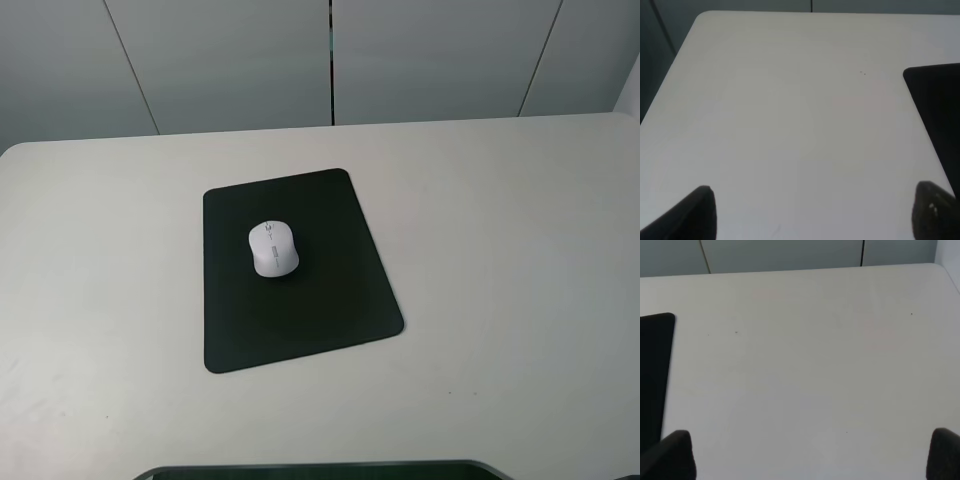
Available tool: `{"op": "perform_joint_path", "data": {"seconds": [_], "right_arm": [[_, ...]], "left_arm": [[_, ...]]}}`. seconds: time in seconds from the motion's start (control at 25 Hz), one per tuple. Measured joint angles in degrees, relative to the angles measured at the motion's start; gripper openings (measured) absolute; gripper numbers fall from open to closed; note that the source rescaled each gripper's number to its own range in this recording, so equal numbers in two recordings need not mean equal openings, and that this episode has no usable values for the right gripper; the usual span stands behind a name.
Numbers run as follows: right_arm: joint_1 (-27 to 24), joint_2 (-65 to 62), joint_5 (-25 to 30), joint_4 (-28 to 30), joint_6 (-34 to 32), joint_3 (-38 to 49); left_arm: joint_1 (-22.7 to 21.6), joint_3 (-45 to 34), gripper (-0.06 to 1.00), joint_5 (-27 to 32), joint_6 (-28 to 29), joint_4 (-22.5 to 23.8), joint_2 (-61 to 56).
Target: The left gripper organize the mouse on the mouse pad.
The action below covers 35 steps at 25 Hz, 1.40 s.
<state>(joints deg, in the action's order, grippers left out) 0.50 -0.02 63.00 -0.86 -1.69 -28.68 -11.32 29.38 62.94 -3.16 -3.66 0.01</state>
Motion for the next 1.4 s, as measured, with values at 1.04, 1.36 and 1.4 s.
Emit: {"op": "perform_joint_path", "data": {"seconds": [1.04,1.36,1.4], "right_arm": [[0.0,0.0,0.0,0.0,0.0,0.0],[0.0,0.0,0.0,0.0,0.0,0.0],[0.0,0.0,0.0,0.0,0.0,0.0]], "left_arm": [[3.74,-0.06,1.0,-0.59,-0.25,0.0,-0.01],[3.88,-0.06,1.0,-0.59,-0.17,0.0,0.0],[3.88,-0.06,1.0,-0.59,-0.17,0.0,0.0]]}}
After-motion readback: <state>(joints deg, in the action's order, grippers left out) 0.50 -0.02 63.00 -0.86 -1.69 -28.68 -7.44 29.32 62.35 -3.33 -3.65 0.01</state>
